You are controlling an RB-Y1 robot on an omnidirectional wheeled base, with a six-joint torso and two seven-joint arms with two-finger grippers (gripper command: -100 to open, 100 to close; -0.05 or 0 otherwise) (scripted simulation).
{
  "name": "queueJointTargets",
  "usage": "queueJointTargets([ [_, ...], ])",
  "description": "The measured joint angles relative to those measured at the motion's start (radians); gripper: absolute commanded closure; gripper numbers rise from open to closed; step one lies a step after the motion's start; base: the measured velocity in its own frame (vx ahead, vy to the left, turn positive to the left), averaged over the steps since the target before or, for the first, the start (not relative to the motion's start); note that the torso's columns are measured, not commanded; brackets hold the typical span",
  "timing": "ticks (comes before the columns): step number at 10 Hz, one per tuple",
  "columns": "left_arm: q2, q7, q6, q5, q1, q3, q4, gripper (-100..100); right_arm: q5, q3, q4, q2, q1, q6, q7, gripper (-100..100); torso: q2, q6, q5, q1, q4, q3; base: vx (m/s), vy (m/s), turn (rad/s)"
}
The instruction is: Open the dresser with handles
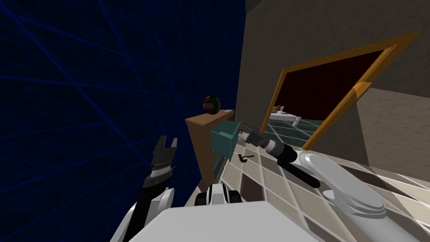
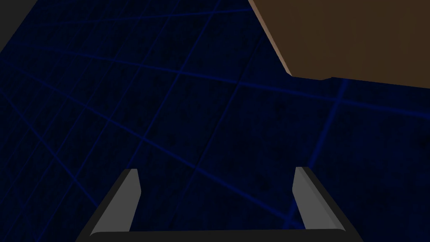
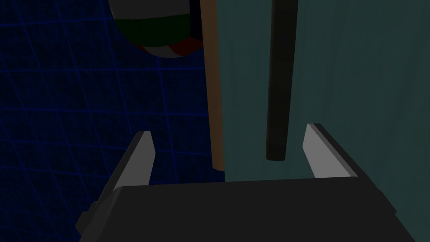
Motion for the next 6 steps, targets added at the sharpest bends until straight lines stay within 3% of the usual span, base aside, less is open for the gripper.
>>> queueJointTargets([
  [5, 0.0, 0.0, 0.0, 0.0, 0.0, 0.0, 0.0, 0, -0.026, -0.048, -0.021, -0.082, -0.012, 0.01, -0.094, -100, 0.005, 0.001, 0.003, 0.002, 0.007, 0.001, -0.002, 0.013, -0.038],
  [6, 0.0, 0.0, 0.0, 0.0, 0.0, 0.0, 0.0, 0, -0.025, -0.048, -0.021, -0.084, -0.011, 0.009, -0.1, 0, 0.006, 0.0, 0.003, 0.002, 0.006, 0.002, 0.0, 0.0, 0.0],
])
